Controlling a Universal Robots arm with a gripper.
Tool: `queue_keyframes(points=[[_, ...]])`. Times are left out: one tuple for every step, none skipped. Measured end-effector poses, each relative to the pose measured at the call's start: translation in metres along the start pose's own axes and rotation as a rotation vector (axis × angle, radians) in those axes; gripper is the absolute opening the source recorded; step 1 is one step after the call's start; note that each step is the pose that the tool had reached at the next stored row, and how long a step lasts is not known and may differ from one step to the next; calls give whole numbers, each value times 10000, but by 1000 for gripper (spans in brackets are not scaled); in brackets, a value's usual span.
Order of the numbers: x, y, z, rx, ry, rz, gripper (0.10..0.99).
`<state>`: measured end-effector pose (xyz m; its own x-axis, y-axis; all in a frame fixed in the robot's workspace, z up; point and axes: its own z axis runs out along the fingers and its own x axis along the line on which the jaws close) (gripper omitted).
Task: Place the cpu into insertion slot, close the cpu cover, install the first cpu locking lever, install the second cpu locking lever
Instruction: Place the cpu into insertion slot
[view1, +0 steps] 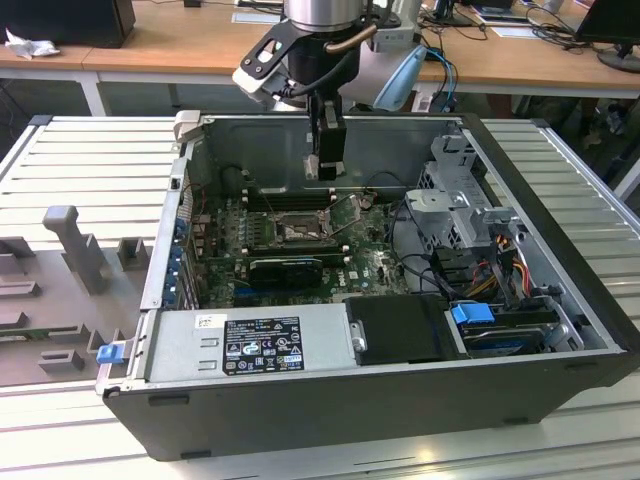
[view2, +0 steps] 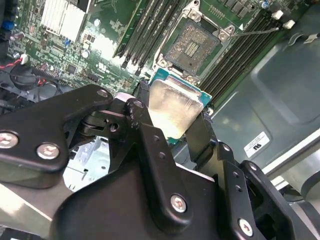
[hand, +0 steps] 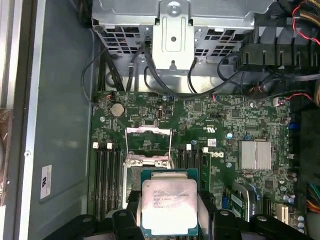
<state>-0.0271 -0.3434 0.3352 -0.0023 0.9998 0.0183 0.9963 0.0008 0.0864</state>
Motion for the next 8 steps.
queue_keyframes(points=[[0,-2,17,-4,-21,233,533],[0,-2,27,-6,-36,411,533],[-1,-3,34,-8,-38,444,533],[-1,-3,40,-9,-38,446,533],[-1,-4,46,-8,-38,447,533],[-1,-4,52,-8,-39,448,533],[-1,-5,60,-8,-39,447,533],[-1,-6,65,-8,-40,448,533]])
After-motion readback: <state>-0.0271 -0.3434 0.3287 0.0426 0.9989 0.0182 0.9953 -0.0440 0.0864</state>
